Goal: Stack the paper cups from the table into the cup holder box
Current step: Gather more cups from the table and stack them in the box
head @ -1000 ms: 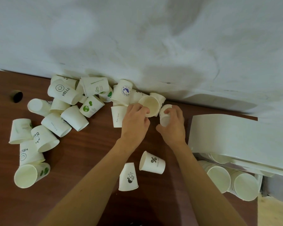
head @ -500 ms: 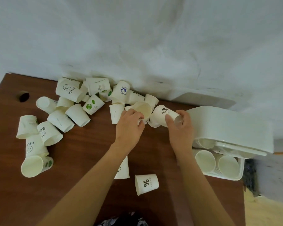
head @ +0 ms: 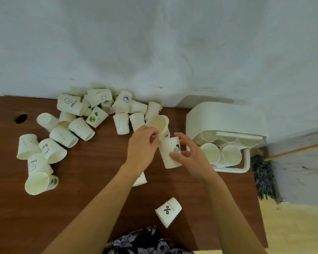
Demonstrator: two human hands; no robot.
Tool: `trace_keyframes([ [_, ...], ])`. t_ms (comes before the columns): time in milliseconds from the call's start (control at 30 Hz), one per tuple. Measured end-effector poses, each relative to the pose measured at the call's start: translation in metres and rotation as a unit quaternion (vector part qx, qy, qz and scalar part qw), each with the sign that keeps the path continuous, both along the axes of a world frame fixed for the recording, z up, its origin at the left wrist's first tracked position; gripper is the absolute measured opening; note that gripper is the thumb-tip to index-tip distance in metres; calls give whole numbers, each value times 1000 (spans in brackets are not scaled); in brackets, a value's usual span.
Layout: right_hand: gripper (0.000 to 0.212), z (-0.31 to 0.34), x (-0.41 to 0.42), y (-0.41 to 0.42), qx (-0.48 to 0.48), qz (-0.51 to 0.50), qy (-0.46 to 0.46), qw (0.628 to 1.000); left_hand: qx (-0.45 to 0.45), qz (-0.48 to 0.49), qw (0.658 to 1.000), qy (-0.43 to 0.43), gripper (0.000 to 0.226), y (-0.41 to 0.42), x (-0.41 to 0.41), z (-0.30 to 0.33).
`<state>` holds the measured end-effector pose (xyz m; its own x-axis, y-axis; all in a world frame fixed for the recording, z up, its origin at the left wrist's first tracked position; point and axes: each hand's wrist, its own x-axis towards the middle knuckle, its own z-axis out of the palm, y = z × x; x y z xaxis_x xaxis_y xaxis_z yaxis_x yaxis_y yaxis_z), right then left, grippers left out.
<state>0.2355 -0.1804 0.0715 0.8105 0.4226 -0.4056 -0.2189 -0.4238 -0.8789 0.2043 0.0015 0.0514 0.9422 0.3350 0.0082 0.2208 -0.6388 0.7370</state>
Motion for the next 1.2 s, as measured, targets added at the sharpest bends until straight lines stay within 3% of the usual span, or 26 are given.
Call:
trace_keyframes([
  [200, 19, -6, -14, -38, -37, -52, -39, 997, -18, -28, 999, -10, 14, -36, -9, 12],
  [467, 13, -6, -11, -112, -93, -57, -188, 976, 14, 16, 999, -30, 15, -86, -16, 22],
  [600, 14, 6, 5, -150, -112, -119, -258, 952, 46, 10, 998, -40, 15, -121, -15, 26],
  [767, 14, 8, 16, -186, -180, -106, -317, 925, 61, -26, 997, -36, 14, -161, -10, 26],
  [1000, 13, -7, 23, -208, -200, -84, -293, 931, 85, -43, 995, -17, 14, -188, 7, 16],
  [1200, 12, -14, 27, -213, -212, -71, -265, 938, 125, -56, 989, 51, 17, -195, 13, -1],
])
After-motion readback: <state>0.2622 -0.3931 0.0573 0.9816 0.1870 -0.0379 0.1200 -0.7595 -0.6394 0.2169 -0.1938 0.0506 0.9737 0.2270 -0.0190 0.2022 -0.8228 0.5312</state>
